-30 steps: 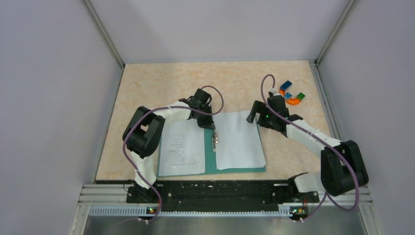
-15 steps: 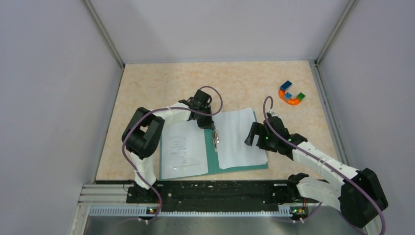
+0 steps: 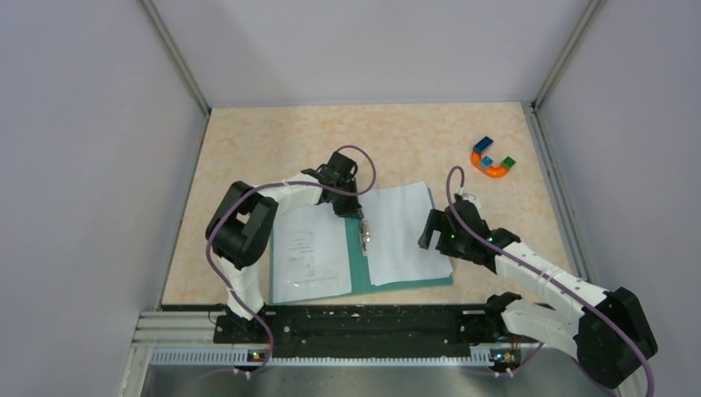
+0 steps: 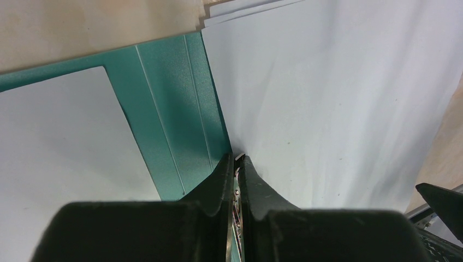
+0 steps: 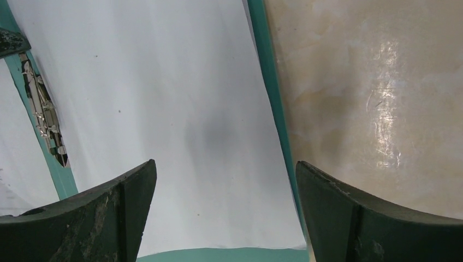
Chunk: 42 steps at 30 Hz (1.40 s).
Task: Put the files into the folder
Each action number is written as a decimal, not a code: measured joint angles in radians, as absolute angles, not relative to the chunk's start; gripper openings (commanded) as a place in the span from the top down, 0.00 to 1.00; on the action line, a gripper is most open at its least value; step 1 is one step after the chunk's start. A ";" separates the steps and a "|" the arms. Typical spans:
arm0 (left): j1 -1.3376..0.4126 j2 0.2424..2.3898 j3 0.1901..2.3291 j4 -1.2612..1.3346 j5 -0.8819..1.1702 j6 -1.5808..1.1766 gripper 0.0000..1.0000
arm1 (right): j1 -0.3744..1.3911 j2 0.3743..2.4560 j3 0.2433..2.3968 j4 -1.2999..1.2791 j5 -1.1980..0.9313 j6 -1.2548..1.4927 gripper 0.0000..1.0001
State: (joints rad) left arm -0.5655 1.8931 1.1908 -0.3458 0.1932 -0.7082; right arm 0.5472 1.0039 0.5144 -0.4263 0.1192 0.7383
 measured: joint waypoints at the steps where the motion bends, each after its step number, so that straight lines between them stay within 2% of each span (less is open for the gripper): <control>1: -0.566 1.893 1.191 -0.346 0.193 -0.708 1.00 | 0.550 1.005 0.509 -0.423 0.118 0.739 0.04; 22: -0.566 1.893 1.189 -0.344 0.193 -0.713 1.00 | 0.639 1.055 0.484 -0.394 0.130 0.790 0.03; 33: -0.566 1.893 1.190 -0.342 0.196 -0.697 1.00 | 0.640 0.995 0.464 -0.423 0.172 0.813 0.03; 42: -0.566 1.893 1.198 -0.344 0.201 -0.664 0.89 | 0.640 0.975 0.464 -0.439 0.196 0.816 0.03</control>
